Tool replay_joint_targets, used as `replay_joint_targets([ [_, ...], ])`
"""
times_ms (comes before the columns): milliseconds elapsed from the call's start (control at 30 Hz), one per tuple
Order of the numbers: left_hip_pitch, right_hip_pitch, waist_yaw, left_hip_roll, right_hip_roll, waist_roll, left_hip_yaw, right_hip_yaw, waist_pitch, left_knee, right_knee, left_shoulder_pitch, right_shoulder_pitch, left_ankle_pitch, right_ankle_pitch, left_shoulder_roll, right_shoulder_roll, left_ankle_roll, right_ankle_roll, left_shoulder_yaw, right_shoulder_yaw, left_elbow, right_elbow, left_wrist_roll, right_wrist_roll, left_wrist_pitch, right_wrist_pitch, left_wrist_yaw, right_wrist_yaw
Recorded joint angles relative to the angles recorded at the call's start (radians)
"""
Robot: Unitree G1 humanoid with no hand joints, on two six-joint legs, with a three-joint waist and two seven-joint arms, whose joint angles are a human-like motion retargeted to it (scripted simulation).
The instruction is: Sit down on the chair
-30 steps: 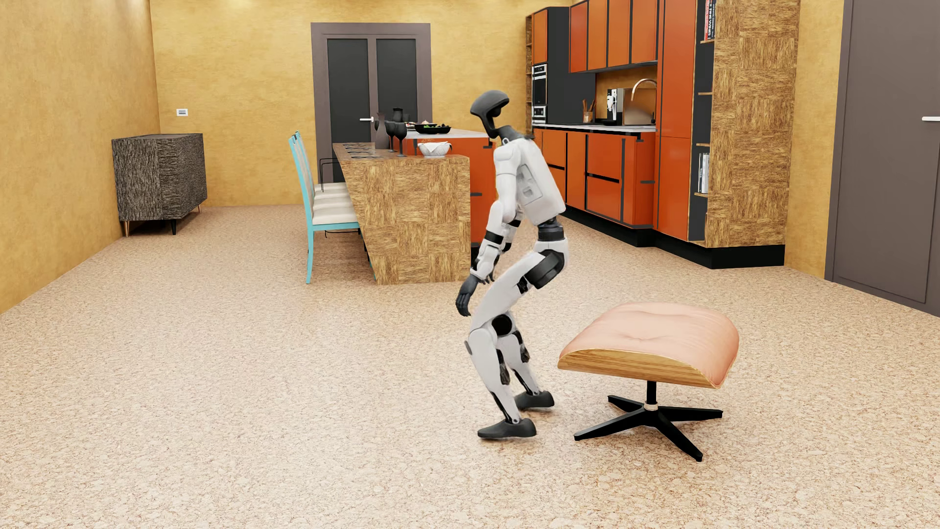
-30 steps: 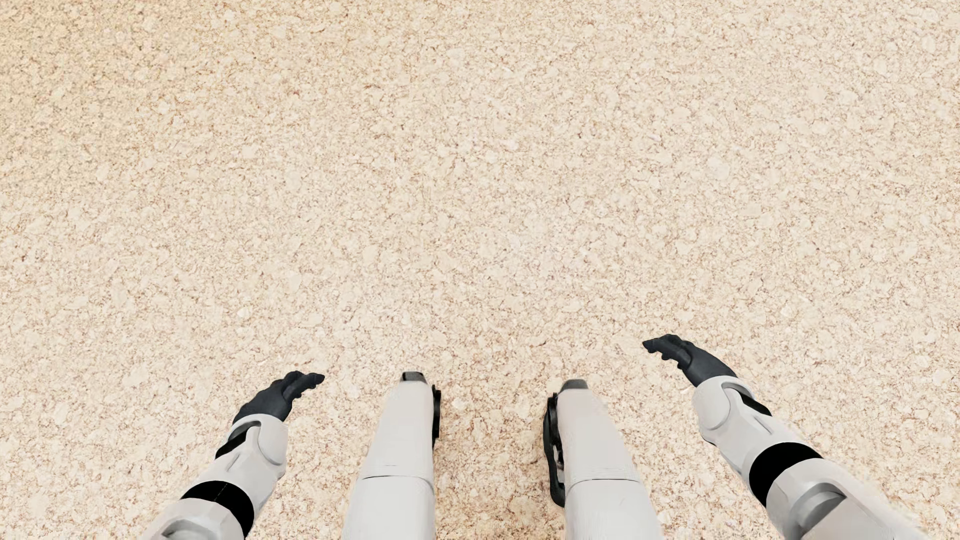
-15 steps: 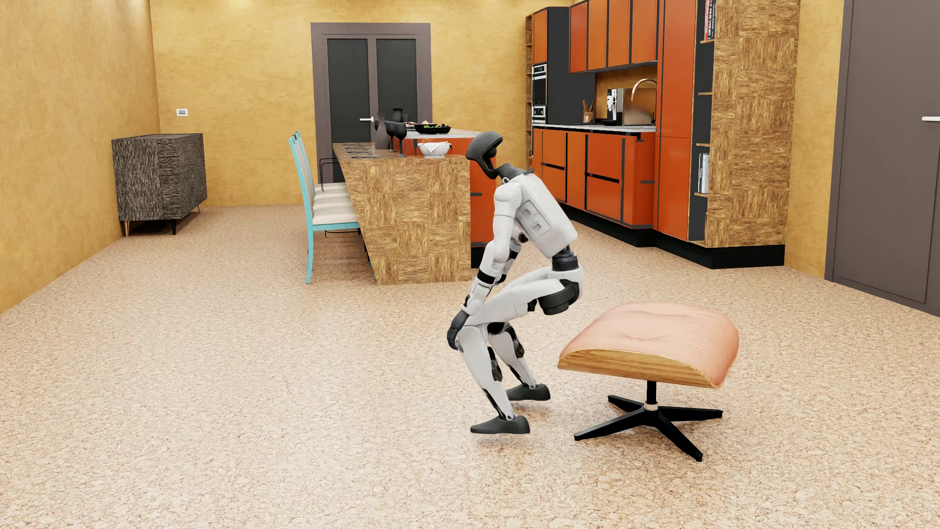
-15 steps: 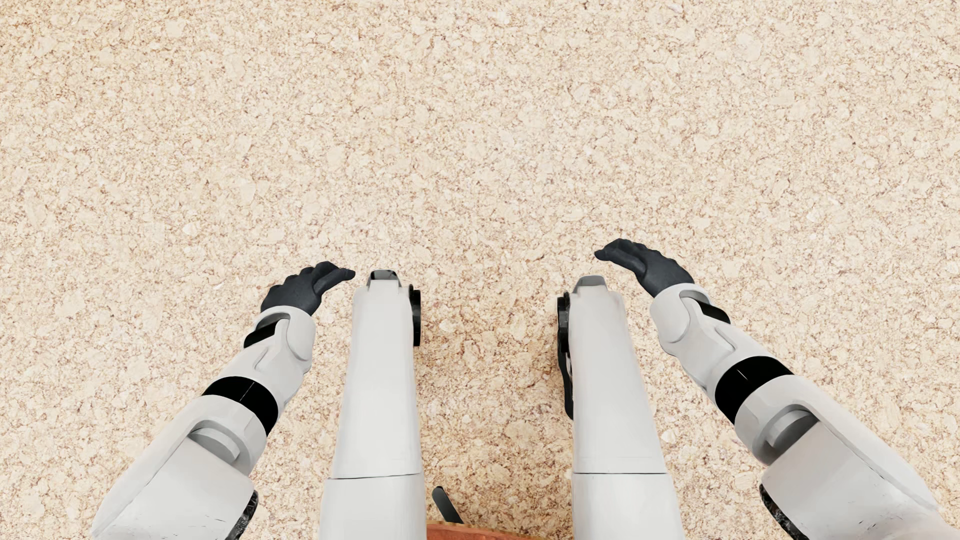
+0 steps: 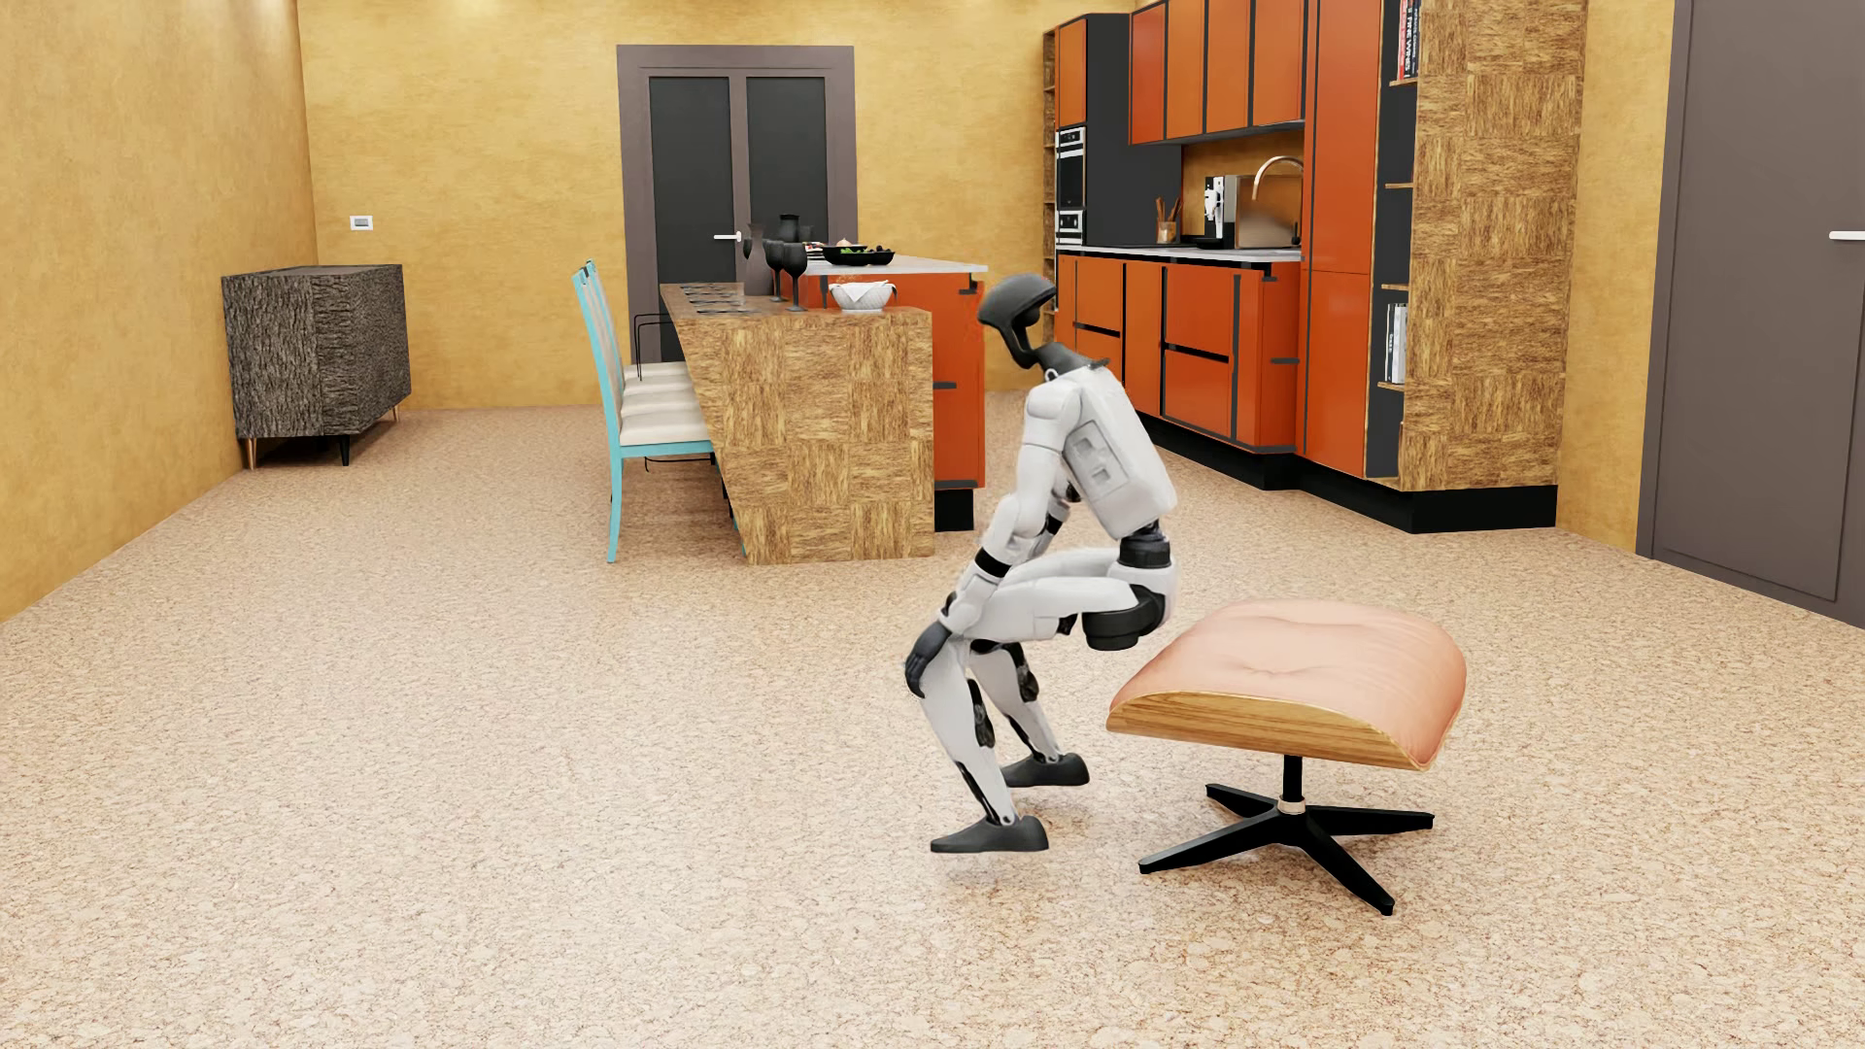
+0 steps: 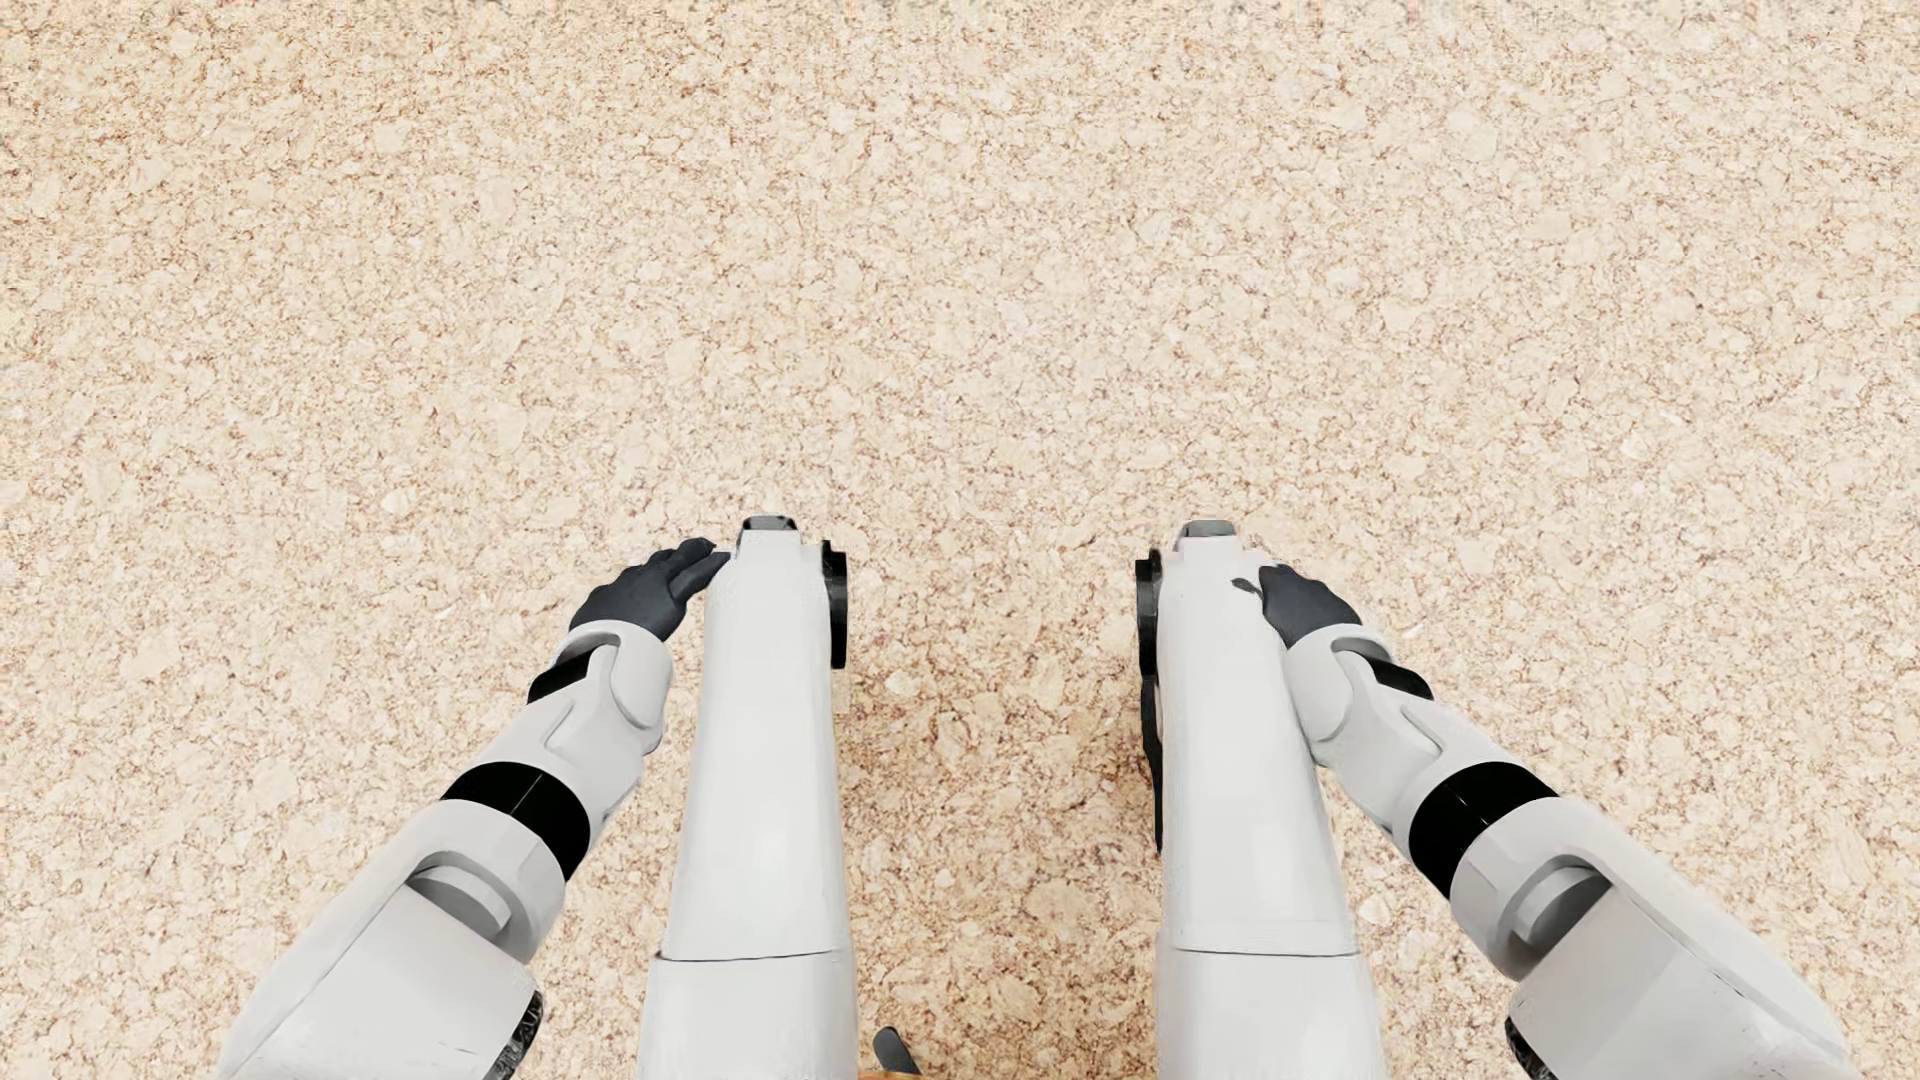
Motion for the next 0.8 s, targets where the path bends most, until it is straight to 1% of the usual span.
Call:
replay_joint_targets([
  [67, 0.012, 0.009, -0.001, -0.005, -0.007, -0.001, 0.003, 0.000, -0.016, 0.014, 0.022, 0.030, 0.028, -0.004, -0.001, 0.003, 0.006, 0.003, -0.004, 0.003, -0.007, -0.032, 0.019, 0.023, 0.006, 0.007, 0.012, -0.054, 0.028],
  [133, 0.023, 0.017, 0.002, -0.009, -0.006, -0.007, 0.004, 0.002, -0.033, 0.027, 0.042, 0.052, 0.049, -0.006, -0.002, -0.001, 0.017, 0.003, -0.014, 0.003, -0.013, -0.041, 0.044, 0.031, 0.014, 0.016, 0.024, -0.093, 0.048],
  [167, 0.028, 0.021, 0.004, -0.009, -0.009, -0.008, 0.004, 0.004, -0.040, 0.033, 0.050, 0.061, 0.063, -0.005, -0.002, -0.010, 0.022, 0.003, -0.017, 0.006, -0.011, -0.036, 0.048, 0.030, 0.014, 0.017, 0.025, -0.099, 0.042],
  [200, 0.033, 0.026, 0.006, -0.009, -0.010, -0.009, 0.006, 0.006, -0.043, 0.039, 0.059, 0.066, 0.070, -0.002, 0.000, -0.020, 0.025, 0.000, -0.021, 0.015, -0.010, -0.028, 0.055, 0.022, 0.023, 0.021, 0.028, -0.101, 0.039],
  [233, 0.039, 0.035, 0.007, -0.008, -0.004, -0.009, 0.009, 0.004, -0.047, 0.044, 0.063, 0.069, 0.076, 0.000, 0.001, -0.030, 0.031, 0.001, -0.038, 0.022, -0.011, -0.014, 0.065, 0.014, 0.036, 0.025, 0.031, -0.095, 0.031],
  [367, 0.062, 0.058, 0.010, -0.006, -0.011, -0.015, 0.013, 0.004, -0.056, 0.068, 0.093, 0.083, 0.096, 0.002, 0.002, -0.035, 0.042, -0.004, -0.044, 0.030, -0.030, 0.044, 0.112, -0.016, 0.081, 0.018, 0.023, -0.050, -0.013],
  [400, 0.064, 0.059, 0.008, -0.010, -0.013, -0.014, 0.014, 0.005, -0.058, 0.072, 0.101, 0.083, 0.089, 0.005, 0.003, -0.035, 0.044, -0.004, -0.036, 0.041, -0.039, 0.062, 0.137, -0.034, 0.111, 0.019, 0.025, -0.035, -0.016],
  [500, 0.074, 0.068, 0.011, -0.014, -0.013, -0.011, 0.015, 0.005, -0.059, 0.082, 0.111, 0.083, 0.092, 0.007, 0.008, -0.031, 0.039, 0.000, -0.040, 0.052, -0.047, 0.117, 0.176, -0.080, 0.141, 0.017, 0.029, -0.010, -0.018],
  [567, 0.081, 0.076, 0.010, -0.013, -0.009, -0.010, 0.017, 0.005, -0.062, 0.086, 0.112, 0.088, 0.099, 0.009, 0.012, -0.030, 0.042, 0.003, -0.046, 0.048, -0.052, 0.155, 0.199, -0.083, 0.157, 0.033, 0.036, -0.017, -0.013],
  [633, 0.087, 0.084, 0.011, -0.012, -0.007, -0.010, 0.018, 0.005, -0.068, 0.089, 0.114, 0.098, 0.117, 0.011, 0.014, -0.036, 0.044, 0.005, -0.048, 0.043, -0.066, 0.192, 0.211, -0.088, 0.163, 0.052, 0.042, -0.042, -0.001],
  [733, 0.092, 0.090, 0.009, -0.014, -0.003, -0.011, 0.017, 0.005, -0.073, 0.093, 0.116, 0.105, 0.127, 0.011, 0.015, -0.046, 0.050, 0.007, -0.056, 0.049, -0.072, 0.236, 0.245, -0.104, 0.175, 0.065, 0.050, -0.068, 0.015],
  [800, 0.091, 0.089, 0.010, -0.015, -0.002, -0.013, 0.016, 0.004, -0.073, 0.093, 0.117, 0.106, 0.130, 0.011, 0.016, -0.045, 0.047, 0.008, -0.056, 0.051, -0.080, 0.248, 0.258, -0.105, 0.171, 0.071, 0.061, -0.079, 0.033],
])
